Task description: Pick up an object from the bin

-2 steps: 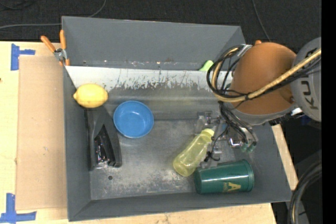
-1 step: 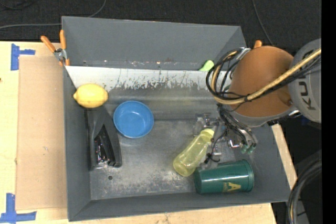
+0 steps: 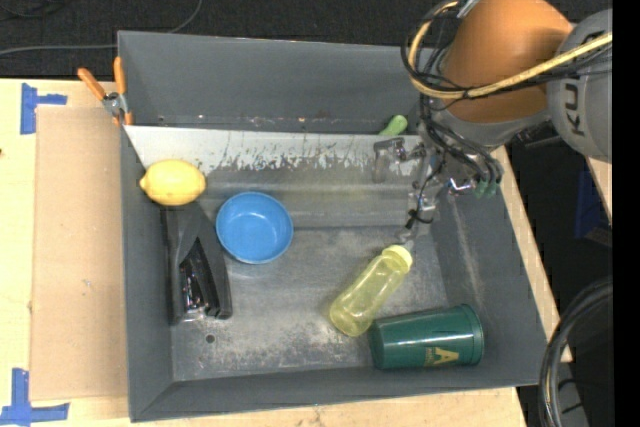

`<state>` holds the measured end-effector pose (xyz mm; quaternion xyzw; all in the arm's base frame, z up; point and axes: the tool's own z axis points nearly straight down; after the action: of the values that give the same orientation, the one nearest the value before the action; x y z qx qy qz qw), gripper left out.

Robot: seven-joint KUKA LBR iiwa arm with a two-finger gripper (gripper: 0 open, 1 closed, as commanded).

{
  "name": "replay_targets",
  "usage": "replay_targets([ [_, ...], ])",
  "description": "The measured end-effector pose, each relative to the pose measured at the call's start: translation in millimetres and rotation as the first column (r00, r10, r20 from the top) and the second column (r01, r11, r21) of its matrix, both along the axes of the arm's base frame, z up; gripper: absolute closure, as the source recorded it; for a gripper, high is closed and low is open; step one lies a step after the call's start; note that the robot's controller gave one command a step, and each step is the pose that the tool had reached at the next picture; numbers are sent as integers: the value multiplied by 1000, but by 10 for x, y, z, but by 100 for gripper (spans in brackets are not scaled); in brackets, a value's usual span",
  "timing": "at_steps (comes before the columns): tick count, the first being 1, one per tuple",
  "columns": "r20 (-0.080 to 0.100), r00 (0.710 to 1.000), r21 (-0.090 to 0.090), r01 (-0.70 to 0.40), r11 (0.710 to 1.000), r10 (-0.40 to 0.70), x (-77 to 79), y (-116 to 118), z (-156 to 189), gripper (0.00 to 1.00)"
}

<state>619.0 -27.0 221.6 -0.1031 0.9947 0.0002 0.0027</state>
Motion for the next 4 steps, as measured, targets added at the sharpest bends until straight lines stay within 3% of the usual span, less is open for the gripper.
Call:
replay_targets([
  [1,-33,999,1,17,1000,-17,-895,135,-995,0],
  [2,18,978,-7,-208,978,208,-294,-43,-565,0],
  [3,-18,992,2,-121,993,121,-661,23,-892,0],
  [4,12,965,-6,-263,965,263,-422,-224,-1253,0],
])
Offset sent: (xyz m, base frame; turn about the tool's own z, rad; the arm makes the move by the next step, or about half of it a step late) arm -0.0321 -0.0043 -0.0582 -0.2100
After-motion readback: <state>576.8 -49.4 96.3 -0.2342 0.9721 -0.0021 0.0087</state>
